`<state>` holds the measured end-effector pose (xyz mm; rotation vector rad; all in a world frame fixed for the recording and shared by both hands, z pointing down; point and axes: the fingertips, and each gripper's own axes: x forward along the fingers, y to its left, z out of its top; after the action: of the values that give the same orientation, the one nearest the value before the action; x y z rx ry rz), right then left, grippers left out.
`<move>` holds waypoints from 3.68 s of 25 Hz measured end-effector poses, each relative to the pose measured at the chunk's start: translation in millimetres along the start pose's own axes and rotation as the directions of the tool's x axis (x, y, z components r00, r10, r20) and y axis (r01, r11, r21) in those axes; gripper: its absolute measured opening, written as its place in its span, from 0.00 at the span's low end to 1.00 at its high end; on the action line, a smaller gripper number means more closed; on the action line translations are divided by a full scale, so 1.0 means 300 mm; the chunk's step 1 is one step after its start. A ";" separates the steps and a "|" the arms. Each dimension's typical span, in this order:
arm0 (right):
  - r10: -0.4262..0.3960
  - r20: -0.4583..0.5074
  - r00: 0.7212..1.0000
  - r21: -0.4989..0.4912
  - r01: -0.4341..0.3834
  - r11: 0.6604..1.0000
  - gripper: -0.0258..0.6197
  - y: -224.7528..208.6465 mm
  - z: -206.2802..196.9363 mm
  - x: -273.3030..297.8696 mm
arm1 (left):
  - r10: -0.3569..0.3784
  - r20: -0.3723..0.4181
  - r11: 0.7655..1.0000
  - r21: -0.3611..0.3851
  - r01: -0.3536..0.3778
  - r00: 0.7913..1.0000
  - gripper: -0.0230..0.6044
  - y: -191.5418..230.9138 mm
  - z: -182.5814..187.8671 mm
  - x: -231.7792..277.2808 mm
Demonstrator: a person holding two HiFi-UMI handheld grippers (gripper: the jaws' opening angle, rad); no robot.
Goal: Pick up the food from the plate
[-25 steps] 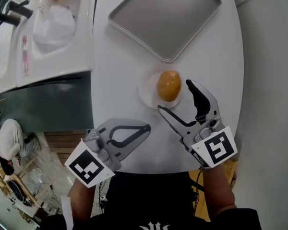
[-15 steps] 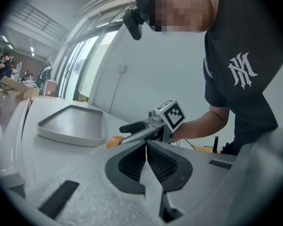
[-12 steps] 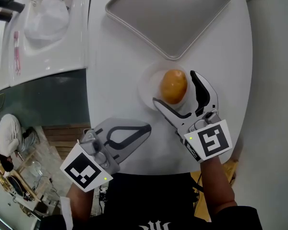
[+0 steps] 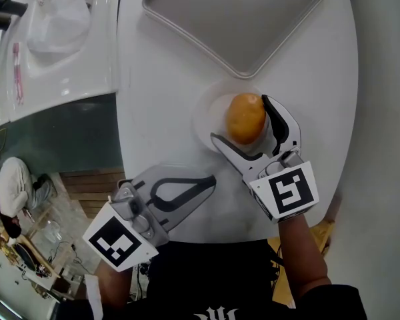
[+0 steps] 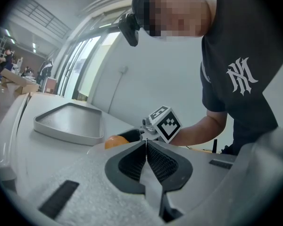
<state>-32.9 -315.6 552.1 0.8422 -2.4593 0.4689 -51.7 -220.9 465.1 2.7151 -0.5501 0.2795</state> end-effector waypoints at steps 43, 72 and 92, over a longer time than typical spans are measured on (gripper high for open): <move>-0.075 0.114 0.991 -0.114 0.088 0.990 0.70 0.277 0.144 -0.253 | 0.013 0.070 0.994 0.110 -0.021 0.997 0.05 -0.341 0.097 -0.215; -0.154 0.416 0.896 -0.193 0.253 0.948 0.70 0.948 0.186 -1.177 | -0.088 0.176 0.956 0.291 0.033 0.980 0.05 -1.136 0.174 -0.538; 0.083 0.536 0.840 -0.231 0.052 0.972 0.70 0.964 0.070 -1.568 | -0.106 0.177 0.956 0.289 0.051 0.979 0.05 -1.387 0.261 -0.284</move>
<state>97.1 113.8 229.2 0.9515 -2.9597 -0.0896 50.5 136.5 245.5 3.0565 -0.4829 0.0814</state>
